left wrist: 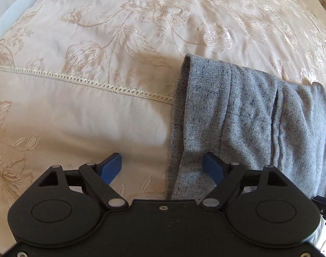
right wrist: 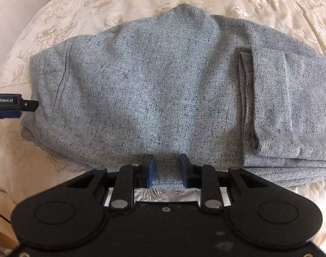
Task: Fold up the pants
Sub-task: 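Grasp the side edge of the folded trousers with the left gripper, then fold the held edge over the trousers with the left gripper and release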
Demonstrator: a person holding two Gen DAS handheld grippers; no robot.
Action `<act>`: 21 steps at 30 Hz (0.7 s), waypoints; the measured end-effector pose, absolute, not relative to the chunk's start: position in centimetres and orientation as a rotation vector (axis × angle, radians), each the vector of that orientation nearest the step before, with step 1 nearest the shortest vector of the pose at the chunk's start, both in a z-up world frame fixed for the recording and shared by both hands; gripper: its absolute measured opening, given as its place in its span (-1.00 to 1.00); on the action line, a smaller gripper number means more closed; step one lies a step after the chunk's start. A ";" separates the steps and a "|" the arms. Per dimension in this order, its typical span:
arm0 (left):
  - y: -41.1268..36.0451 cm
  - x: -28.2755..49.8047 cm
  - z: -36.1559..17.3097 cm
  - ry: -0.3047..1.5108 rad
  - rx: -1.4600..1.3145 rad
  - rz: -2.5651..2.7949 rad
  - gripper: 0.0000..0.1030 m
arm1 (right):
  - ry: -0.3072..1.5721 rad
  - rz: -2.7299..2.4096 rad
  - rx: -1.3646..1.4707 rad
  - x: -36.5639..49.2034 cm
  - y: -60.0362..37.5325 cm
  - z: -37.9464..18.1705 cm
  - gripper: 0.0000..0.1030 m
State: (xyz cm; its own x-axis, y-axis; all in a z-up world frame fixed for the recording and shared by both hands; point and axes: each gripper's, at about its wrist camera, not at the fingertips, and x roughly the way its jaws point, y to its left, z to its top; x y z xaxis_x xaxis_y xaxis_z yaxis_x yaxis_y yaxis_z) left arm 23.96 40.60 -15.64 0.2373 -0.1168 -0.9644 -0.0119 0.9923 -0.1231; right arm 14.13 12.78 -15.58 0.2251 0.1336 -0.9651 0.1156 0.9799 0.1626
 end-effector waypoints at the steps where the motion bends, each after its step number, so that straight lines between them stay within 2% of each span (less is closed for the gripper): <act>1: 40.4 24.0 -15.7 1.330 -0.104 -0.079 0.63 | 1.349 0.012 0.220 14.2 12.7 -15.6 -0.46; 11: 41.5 23.7 -15.3 1.410 -0.291 -0.325 0.61 | 1.355 0.007 0.229 14.2 12.8 -15.7 -0.46; 13: 39.9 23.2 -15.3 1.405 -0.189 -0.357 0.64 | 1.360 0.007 0.237 14.4 12.6 -15.8 -0.46; 16: 38.2 23.2 -15.9 1.397 -0.095 -0.376 0.84 | 1.363 0.013 0.232 14.4 12.6 -15.7 -0.46; 21: 38.5 25.3 -16.6 1.354 -0.264 -0.262 0.91 | 1.361 0.027 0.217 14.4 12.7 -15.6 -0.46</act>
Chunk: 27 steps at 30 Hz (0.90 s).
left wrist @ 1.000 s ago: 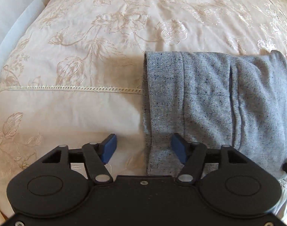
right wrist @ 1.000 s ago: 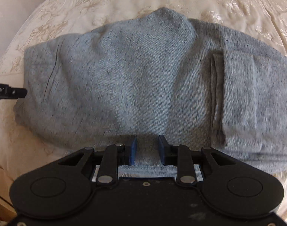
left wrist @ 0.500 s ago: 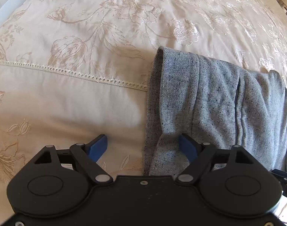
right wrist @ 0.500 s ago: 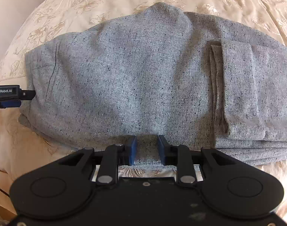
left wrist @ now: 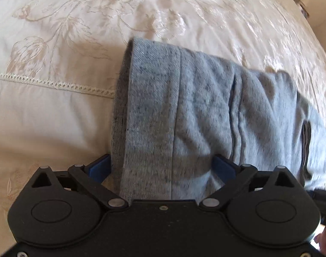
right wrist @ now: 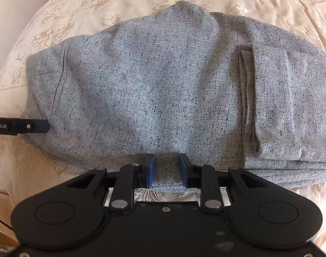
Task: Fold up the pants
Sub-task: 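Fold the held edge over the trousers with the left gripper and release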
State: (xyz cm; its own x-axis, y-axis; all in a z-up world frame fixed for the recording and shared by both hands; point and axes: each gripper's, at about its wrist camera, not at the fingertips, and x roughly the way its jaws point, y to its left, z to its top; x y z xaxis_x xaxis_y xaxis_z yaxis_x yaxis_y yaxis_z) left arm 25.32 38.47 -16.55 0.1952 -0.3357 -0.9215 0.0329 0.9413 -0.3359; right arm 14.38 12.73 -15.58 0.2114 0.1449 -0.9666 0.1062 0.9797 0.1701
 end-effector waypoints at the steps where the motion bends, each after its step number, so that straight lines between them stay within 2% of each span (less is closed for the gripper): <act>1: 38.5 25.7 -16.7 1.355 -0.310 -0.241 0.92 | 1.358 0.027 0.219 14.4 12.7 -15.5 -0.46; 5: 37.3 25.2 -16.4 1.395 -0.323 -0.358 0.91 | 1.350 0.026 0.226 14.0 12.7 -15.4 -0.46; 6: 36.9 24.7 -16.2 1.396 -0.319 -0.387 0.84 | 1.348 0.026 0.227 13.8 12.7 -15.4 -0.46; 7: 36.7 24.3 -15.9 1.395 -0.325 -0.416 0.73 | 1.347 0.028 0.226 13.7 12.7 -15.4 -0.46; 9: 36.8 24.1 -15.7 1.407 -0.343 -0.411 0.07 | 1.350 0.033 0.225 13.2 12.7 -15.4 -0.46; 12: 38.1 24.3 -15.3 1.397 -0.399 -0.376 -0.21 | 1.350 0.045 0.219 12.7 12.7 -14.9 -0.46; 14: 38.1 24.4 -14.3 1.382 -0.383 -0.374 -0.26 | 1.329 0.060 0.212 12.9 12.5 -13.8 -0.46; 19: 36.5 24.5 -12.1 1.350 -0.277 -0.391 -0.31 | 1.119 0.001 0.163 16.5 10.4 -10.2 -0.46; 23: 36.4 24.5 -11.1 1.343 -0.296 -0.379 -0.31 | 1.095 -0.071 0.121 22.4 8.7 -11.9 -0.46; 27: 35.9 23.9 -9.8 1.314 -0.263 -0.386 -0.32 | 1.198 -0.107 0.101 26.0 8.0 -15.7 -0.47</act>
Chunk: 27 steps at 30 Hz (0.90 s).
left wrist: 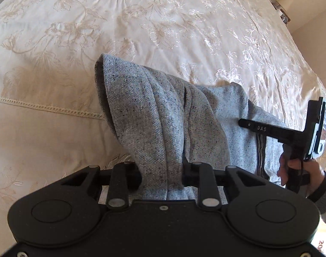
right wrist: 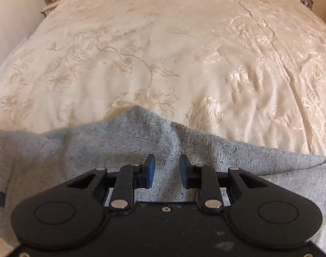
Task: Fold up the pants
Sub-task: 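Fold the held edge over the trousers with the left gripper and release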
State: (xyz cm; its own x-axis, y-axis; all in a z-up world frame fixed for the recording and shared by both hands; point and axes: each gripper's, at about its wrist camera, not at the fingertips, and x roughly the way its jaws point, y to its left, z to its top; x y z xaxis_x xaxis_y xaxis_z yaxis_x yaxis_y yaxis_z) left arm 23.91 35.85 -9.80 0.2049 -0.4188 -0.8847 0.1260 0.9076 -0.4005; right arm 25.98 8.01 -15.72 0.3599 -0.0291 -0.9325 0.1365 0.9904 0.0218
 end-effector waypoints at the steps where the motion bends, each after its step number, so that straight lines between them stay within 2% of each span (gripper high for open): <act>1: 35.8 23.7 -9.4 1.309 -0.257 -0.387 -0.32 | 1.214 -0.114 0.101 26.0 8.1 -16.3 -0.49; 7: 34.8 23.3 -7.6 1.277 -0.243 -0.381 -0.33 | 1.256 -0.054 0.124 19.6 10.3 -15.5 -0.48; 11: 32.1 22.6 -5.7 1.243 -0.185 -0.382 -0.35 | 1.333 0.004 0.181 13.2 11.6 -14.9 -0.48; 15: 29.1 21.8 -3.5 1.196 -0.102 -0.368 -0.35 | 1.331 0.079 0.150 9.1 12.0 -13.5 -0.47; 22: 21.5 20.0 0.9 1.117 0.004 -0.346 -0.36 | 1.158 0.084 0.284 8.2 5.7 -9.0 -0.47; 27: 12.7 19.0 2.5 1.079 0.047 -0.366 -0.37 | 1.127 0.024 0.355 8.6 -1.6 -8.8 -0.47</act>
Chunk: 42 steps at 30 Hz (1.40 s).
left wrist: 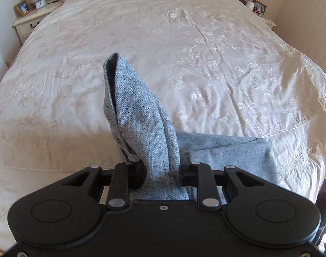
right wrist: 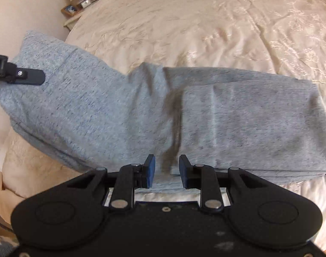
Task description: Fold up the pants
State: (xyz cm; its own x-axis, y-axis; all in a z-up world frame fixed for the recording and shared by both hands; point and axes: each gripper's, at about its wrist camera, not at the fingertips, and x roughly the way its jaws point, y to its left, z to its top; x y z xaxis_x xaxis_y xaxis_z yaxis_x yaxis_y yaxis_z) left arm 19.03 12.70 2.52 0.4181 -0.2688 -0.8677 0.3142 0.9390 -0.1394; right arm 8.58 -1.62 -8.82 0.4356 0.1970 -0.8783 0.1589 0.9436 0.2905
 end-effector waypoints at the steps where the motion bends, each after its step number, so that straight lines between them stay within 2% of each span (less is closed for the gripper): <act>1: 10.5 18.8 2.5 1.073 0.049 -0.381 -0.37 | 1.126 0.014 0.367 8.4 -3.3 -8.9 -0.47; 4: 4.1 18.5 1.1 1.090 0.063 -0.422 -0.37 | 1.126 -0.021 0.393 7.5 -8.5 -8.9 -0.46; 8: -4.7 17.7 -3.9 1.184 0.124 -0.501 -0.29 | 1.146 -0.060 0.392 6.2 -14.3 -9.8 -0.46; 13: -9.0 15.8 -6.4 1.255 0.108 -0.555 -0.28 | 1.189 -0.120 0.379 4.7 -20.0 -11.0 -0.46; 20: -4.1 16.1 -6.5 1.232 0.148 -0.321 -0.23 | 1.161 -0.115 0.378 4.2 -23.7 -10.2 -0.45; 25: 1.4 16.7 -11.1 1.340 0.152 -0.130 -0.24 | 1.106 -0.055 0.430 6.2 -23.9 -9.9 -0.45; 28: 3.2 16.3 -14.6 1.411 0.172 -0.112 -0.10 | 1.122 -0.010 0.407 7.8 -23.2 -10.7 -0.43; 30: 3.9 16.2 -14.8 1.399 0.155 -0.113 0.03 | 1.156 -0.010 0.363 8.7 -22.8 -11.6 -0.42; 42: 4.8 16.1 -13.9 1.399 0.128 -0.114 0.05 | 1.241 0.056 0.499 11.9 -24.1 -15.2 -0.28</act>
State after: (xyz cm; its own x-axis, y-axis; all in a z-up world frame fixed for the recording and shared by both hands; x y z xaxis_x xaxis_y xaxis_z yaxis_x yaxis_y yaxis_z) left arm 16.05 4.83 -13.86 0.1674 -0.0038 -0.9859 0.1556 0.9876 0.0226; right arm 11.91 -24.12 -15.23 0.3371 0.3064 -0.8902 0.2253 0.8918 0.3923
